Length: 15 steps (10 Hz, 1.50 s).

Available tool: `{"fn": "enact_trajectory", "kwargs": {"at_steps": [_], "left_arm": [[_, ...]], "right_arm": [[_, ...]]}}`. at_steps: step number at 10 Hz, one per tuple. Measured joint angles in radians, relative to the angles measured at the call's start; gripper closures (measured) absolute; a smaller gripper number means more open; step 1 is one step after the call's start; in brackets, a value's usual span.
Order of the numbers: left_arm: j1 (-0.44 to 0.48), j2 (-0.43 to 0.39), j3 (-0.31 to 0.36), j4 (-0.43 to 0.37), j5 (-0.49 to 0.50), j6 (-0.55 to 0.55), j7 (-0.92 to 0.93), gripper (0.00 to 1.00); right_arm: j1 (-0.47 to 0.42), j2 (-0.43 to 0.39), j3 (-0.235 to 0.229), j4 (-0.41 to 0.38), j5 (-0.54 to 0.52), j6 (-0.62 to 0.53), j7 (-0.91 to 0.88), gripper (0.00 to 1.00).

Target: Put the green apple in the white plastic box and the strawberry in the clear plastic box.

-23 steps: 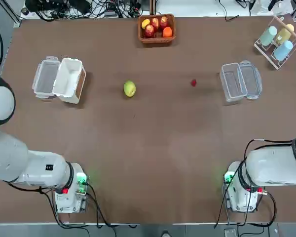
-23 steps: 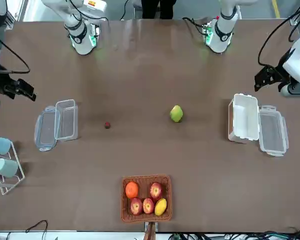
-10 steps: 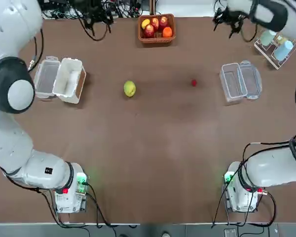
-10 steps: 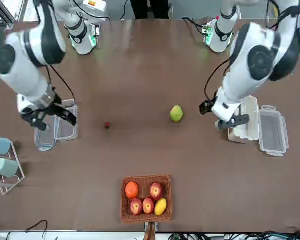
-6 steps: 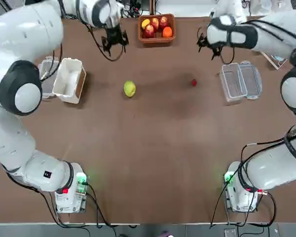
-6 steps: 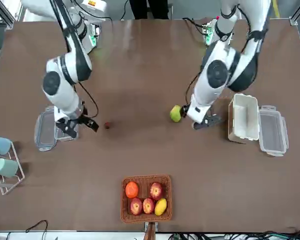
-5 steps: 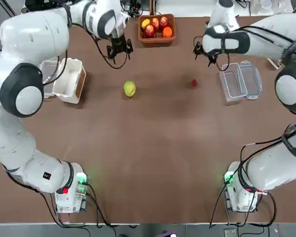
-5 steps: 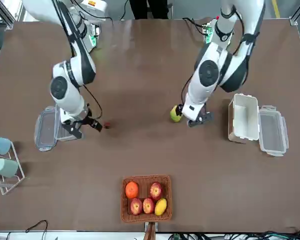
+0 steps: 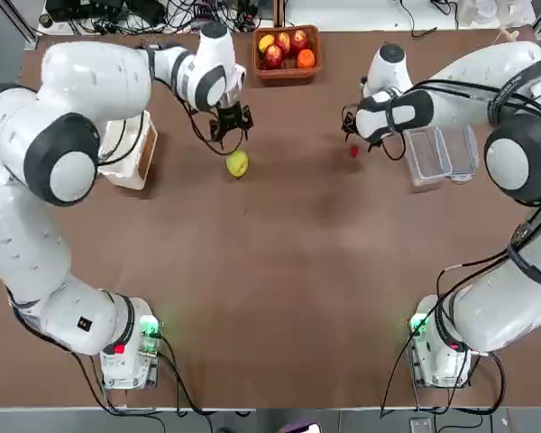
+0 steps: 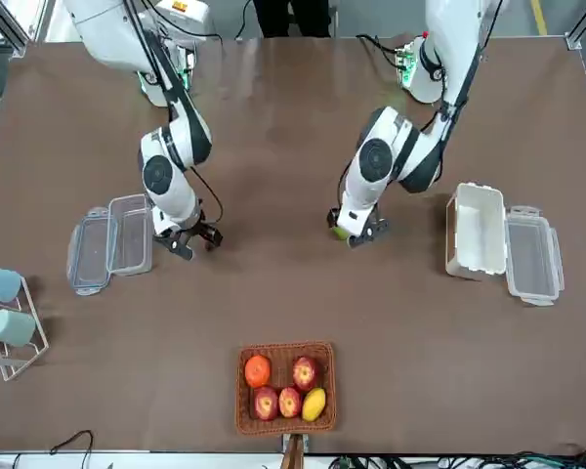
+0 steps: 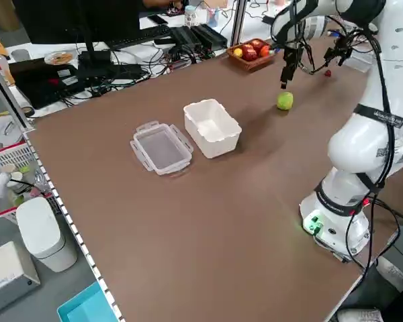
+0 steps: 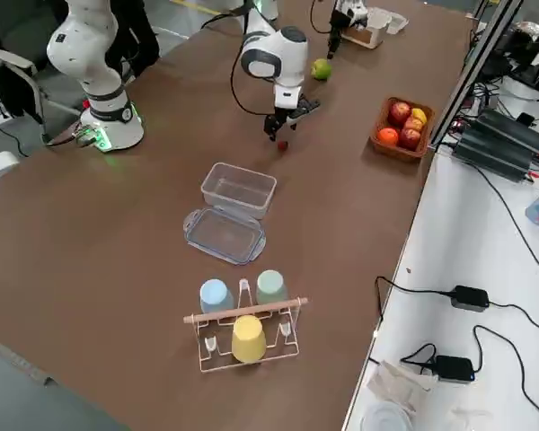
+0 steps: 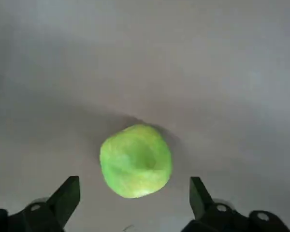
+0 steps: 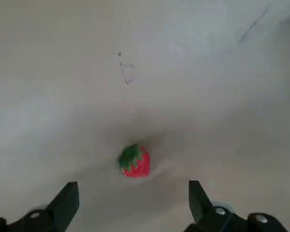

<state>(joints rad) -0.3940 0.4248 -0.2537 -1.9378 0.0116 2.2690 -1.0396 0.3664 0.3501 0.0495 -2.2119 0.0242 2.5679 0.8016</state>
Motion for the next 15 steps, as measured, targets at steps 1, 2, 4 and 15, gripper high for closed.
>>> {"fn": "enact_trajectory", "kwargs": {"at_steps": [1, 2, 4, 15], "left_arm": [[-0.004, 0.024, 0.0, -0.001, 0.001, 0.027, -0.054, 0.0], [-0.003, 0.045, 0.0, -0.001, 0.001, 0.043, -0.085, 0.0], [0.0, 0.066, 0.002, -0.003, 0.001, 0.046, -0.107, 0.0], [0.096, 0.001, -0.004, 0.046, 0.002, -0.078, -0.231, 0.11]], "right_arm": [[0.013, 0.0, 0.0, -0.018, 0.0, 0.026, 0.0, 0.0], [0.028, 0.0, 0.0, -0.031, 0.0, 0.041, 0.001, 0.0], [0.057, 0.001, -0.002, -0.05, -0.001, 0.05, 0.002, 0.0], [0.063, 0.041, -0.037, -0.062, -0.165, 0.156, 0.002, 0.0]]}}
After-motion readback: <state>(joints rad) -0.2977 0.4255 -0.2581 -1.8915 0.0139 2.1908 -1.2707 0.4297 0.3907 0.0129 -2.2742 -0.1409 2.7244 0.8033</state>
